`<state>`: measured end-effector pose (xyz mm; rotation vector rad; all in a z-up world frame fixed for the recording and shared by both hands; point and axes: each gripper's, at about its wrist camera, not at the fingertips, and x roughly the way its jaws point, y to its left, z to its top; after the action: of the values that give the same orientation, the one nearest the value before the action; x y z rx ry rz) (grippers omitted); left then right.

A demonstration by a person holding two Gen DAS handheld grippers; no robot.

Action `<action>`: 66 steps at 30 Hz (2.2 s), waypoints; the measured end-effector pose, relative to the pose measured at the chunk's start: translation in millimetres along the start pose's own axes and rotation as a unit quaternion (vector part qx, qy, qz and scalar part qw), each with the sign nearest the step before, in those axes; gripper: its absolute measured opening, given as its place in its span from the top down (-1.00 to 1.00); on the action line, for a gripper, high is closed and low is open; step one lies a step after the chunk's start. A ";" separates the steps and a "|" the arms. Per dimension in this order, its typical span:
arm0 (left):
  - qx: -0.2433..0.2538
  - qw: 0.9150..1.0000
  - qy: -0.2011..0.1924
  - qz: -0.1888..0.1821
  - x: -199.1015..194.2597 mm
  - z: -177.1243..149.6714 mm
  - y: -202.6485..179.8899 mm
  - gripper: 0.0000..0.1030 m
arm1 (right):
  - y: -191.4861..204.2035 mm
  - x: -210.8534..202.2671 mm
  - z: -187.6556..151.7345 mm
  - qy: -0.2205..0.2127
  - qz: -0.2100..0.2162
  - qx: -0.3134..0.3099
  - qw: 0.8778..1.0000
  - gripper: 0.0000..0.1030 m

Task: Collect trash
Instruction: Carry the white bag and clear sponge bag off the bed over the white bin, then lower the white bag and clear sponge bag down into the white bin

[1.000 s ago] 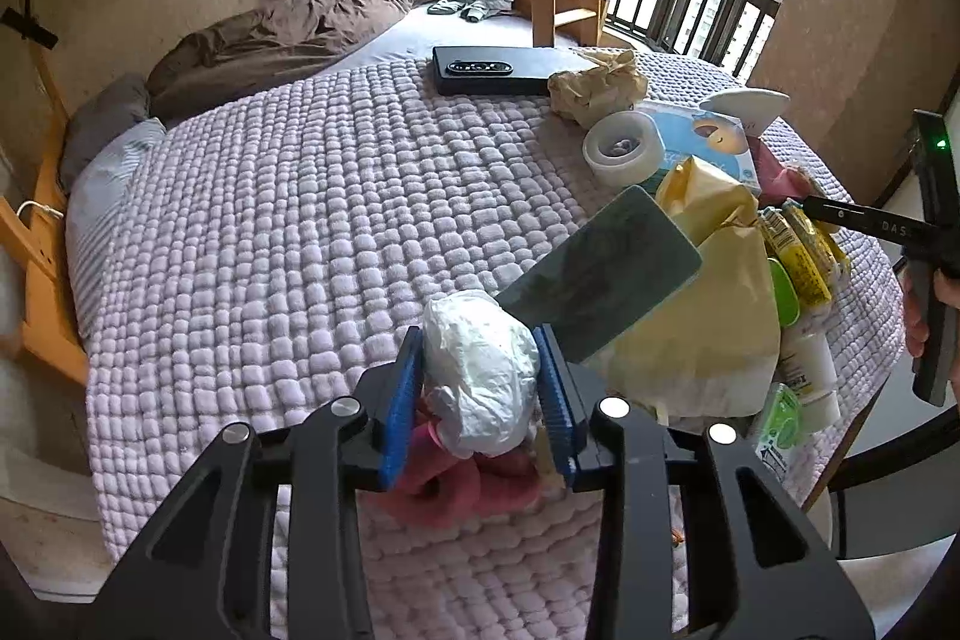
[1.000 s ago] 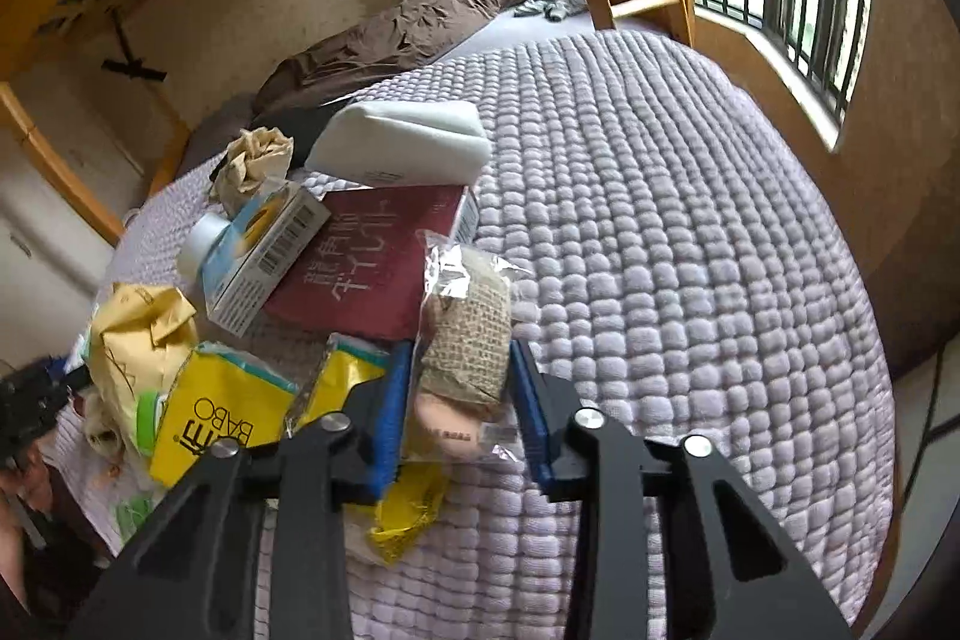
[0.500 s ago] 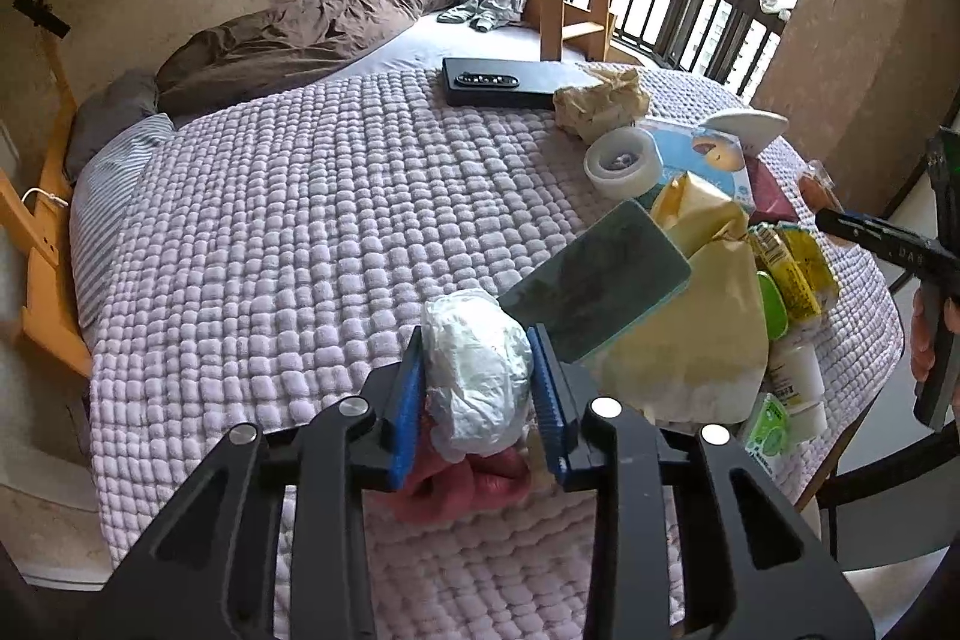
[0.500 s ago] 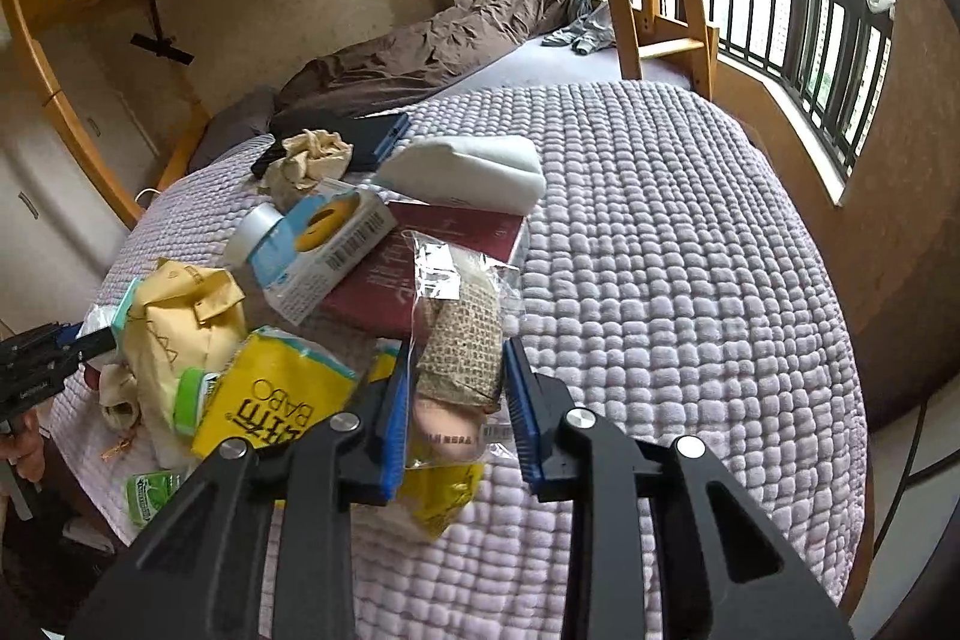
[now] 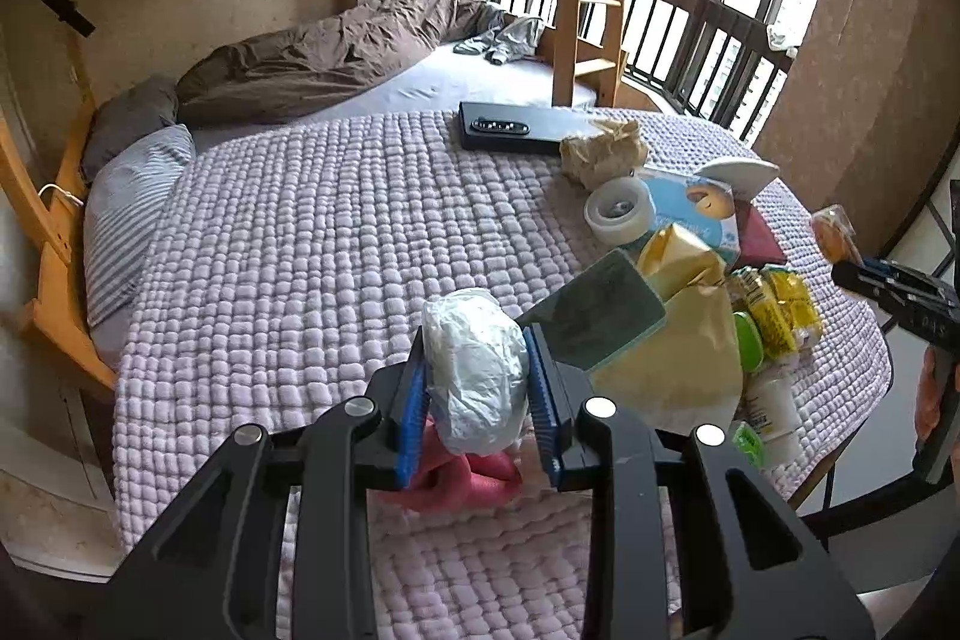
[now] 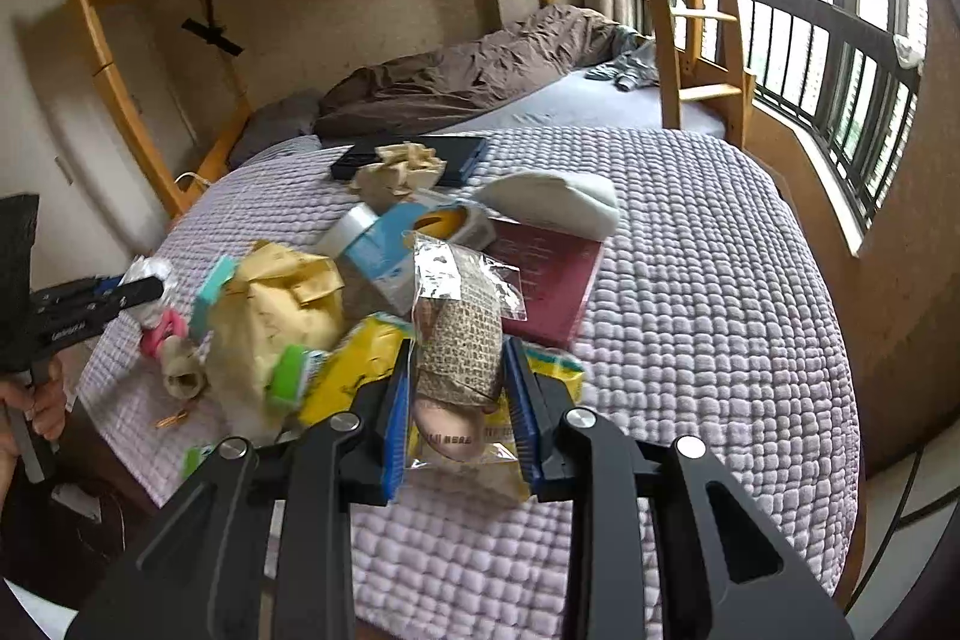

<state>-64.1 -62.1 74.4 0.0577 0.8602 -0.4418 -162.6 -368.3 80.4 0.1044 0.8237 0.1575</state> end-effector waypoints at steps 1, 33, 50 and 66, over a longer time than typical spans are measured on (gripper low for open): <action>0.000 1.000 -0.003 0.000 -3.5 -0.2 -1.5 0.37 | 2.7 -1.9 -0.4 0.000 0.003 -0.002 1.000 0.44; 0.013 0.998 0.009 -0.054 -46.2 -50.6 -56.8 0.37 | 69.3 -41.3 -51.5 0.026 0.081 -0.037 0.996 0.44; 0.027 0.996 0.045 -0.078 -53.6 -86.4 -78.9 0.37 | 84.1 -56.5 -88.8 0.057 0.100 -0.047 0.992 0.44; 0.052 0.991 0.078 -0.095 -54.7 -112.4 -95.4 0.37 | 92.6 -63.6 -121.6 0.089 0.109 -0.046 0.989 0.44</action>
<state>-214.1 -104.2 53.4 0.1076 1.0008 -0.6678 -303.8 -285.0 58.3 0.0937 0.9807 0.4159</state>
